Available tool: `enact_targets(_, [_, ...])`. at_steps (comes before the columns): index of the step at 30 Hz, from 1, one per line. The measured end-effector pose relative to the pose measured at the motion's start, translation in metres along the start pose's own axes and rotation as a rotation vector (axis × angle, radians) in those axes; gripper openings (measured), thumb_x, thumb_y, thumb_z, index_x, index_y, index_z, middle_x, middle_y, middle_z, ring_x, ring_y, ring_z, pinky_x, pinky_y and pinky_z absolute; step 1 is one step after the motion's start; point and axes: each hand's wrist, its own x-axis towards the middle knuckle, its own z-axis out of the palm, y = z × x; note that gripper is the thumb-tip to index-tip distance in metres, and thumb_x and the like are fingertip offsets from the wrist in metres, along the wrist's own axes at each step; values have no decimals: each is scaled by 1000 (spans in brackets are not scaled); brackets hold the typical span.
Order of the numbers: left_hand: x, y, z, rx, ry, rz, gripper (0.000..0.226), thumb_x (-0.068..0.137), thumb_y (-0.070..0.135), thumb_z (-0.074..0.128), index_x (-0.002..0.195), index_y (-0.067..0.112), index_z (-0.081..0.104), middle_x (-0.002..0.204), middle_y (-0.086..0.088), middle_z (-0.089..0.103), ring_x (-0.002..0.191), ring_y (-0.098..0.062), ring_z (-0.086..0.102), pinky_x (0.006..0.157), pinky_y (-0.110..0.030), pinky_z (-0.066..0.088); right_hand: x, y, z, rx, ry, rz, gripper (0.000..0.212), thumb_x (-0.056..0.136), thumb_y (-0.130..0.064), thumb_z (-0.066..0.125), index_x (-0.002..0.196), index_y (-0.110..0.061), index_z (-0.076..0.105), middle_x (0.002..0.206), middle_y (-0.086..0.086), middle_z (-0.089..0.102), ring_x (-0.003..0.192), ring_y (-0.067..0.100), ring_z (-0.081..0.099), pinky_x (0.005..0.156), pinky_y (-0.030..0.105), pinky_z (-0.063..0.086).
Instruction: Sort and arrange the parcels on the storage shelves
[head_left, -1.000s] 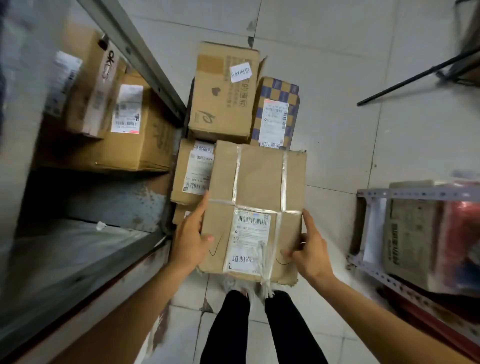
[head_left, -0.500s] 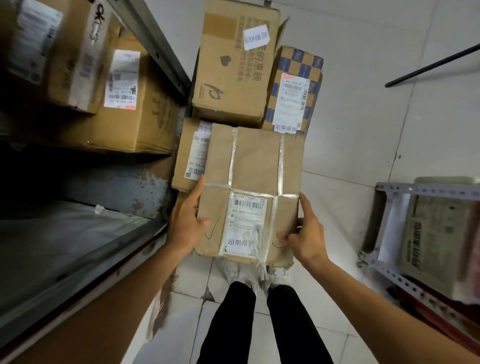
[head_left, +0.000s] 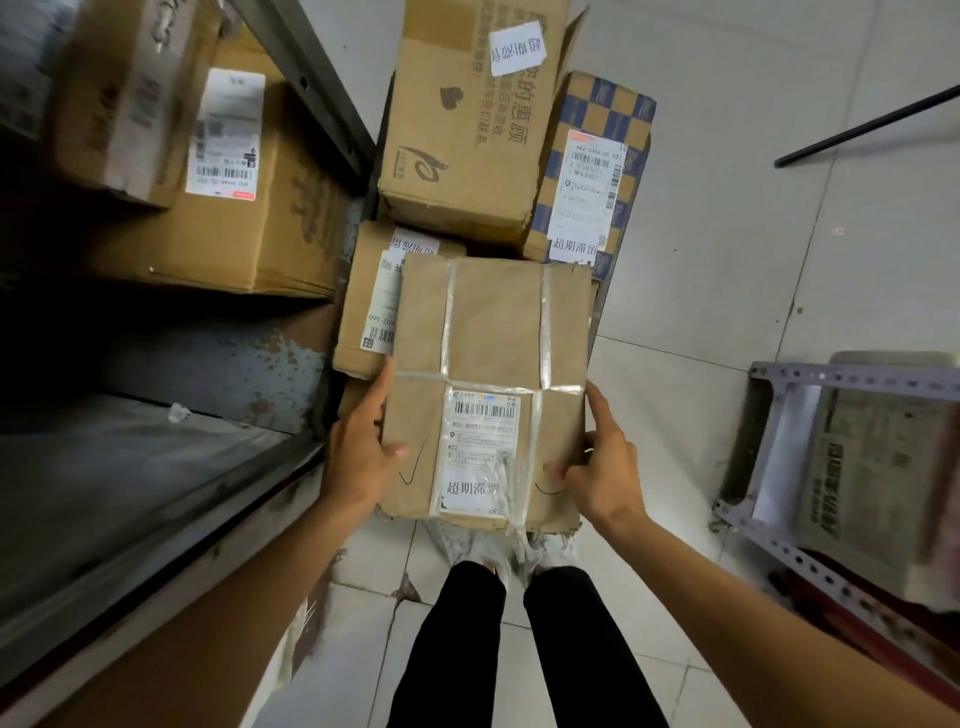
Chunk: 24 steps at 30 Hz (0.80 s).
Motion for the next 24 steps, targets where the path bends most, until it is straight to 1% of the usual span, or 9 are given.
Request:
enact_targets(2, [-13, -5, -3, -32, 11, -34, 105, 72, -15, 70, 150, 39, 24, 92, 6, 64, 85, -15, 64, 85, -35, 55, -7, -9, -4, -36, -36, -48, 97, 73, 10, 64, 149, -37, 25, 92, -10, 56, 94, 23, 58, 84, 36, 51])
enact_targets(4, [-25, -7, -8, -53, 34, -69, 105, 72, -14, 70, 150, 38, 24, 87, 9, 61, 82, -16, 63, 80, -32, 54, -11, -20, -9, -75, -79, -71, 97, 74, 11, 62, 149, -39, 24, 89, -15, 53, 94, 22, 57, 85, 37, 50])
enact_targets(6, [-35, -4, -11, -86, 68, -85, 104, 72, -14, 70, 150, 36, 24, 86, 9, 60, 79, -15, 61, 77, -26, 52, -11, -32, -13, -134, -105, -87, 97, 74, 9, 62, 148, -40, 24, 91, -10, 55, 93, 24, 57, 83, 38, 50])
enact_targets(9, [-49, 4, -9, -211, 134, -123, 102, 72, -20, 66, 151, 29, 23, 82, 12, 56, 71, -3, 54, 62, -8, 48, -6, -50, -21, -236, -161, -136, 98, 73, 7, 63, 149, -40, 22, 108, 5, 59, 102, 30, 57, 85, 41, 48])
enact_targets(13, [-59, 6, 9, -350, 222, -234, 104, 73, -19, 67, 152, 29, 21, 86, 5, 57, 71, -5, 55, 58, -11, 48, 23, -80, -31, -405, -246, -229, 96, 77, 8, 63, 151, -37, 21, 134, 12, 52, 120, 35, 50, 96, 45, 44])
enact_targets(15, [-57, 1, 27, -439, 267, -298, 108, 70, -19, 70, 152, 30, 21, 89, -6, 60, 72, -12, 58, 62, -14, 51, 41, -94, -34, -510, -287, -272, 95, 79, 7, 65, 151, -37, 21, 142, 10, 47, 126, 34, 47, 100, 46, 42])
enact_targets(18, [-48, 6, 60, -562, 344, -379, 110, 68, -17, 74, 152, 29, 21, 85, -15, 67, 77, -22, 65, 86, -37, 56, 76, -107, -30, -680, -302, -364, 91, 81, 4, 65, 150, -37, 23, 146, 8, 43, 129, 32, 44, 100, 43, 43])
enact_targets(22, [-35, 26, 99, -721, 388, -526, 104, 74, -12, 73, 153, 27, 19, 88, -8, 69, 92, -17, 63, 99, -36, 48, 118, -110, -22, -872, -265, -459, 89, 83, 5, 52, 148, -45, 20, 140, 9, 47, 120, 35, 50, 92, 44, 49])
enact_targets(24, [-25, 34, 110, -778, 403, -568, 104, 74, -9, 74, 152, 32, 20, 87, 0, 68, 100, -18, 64, 102, -41, 47, 130, -106, -19, -892, -253, -494, 82, 87, 2, 45, 149, -44, 17, 141, 12, 46, 121, 36, 49, 94, 45, 48])
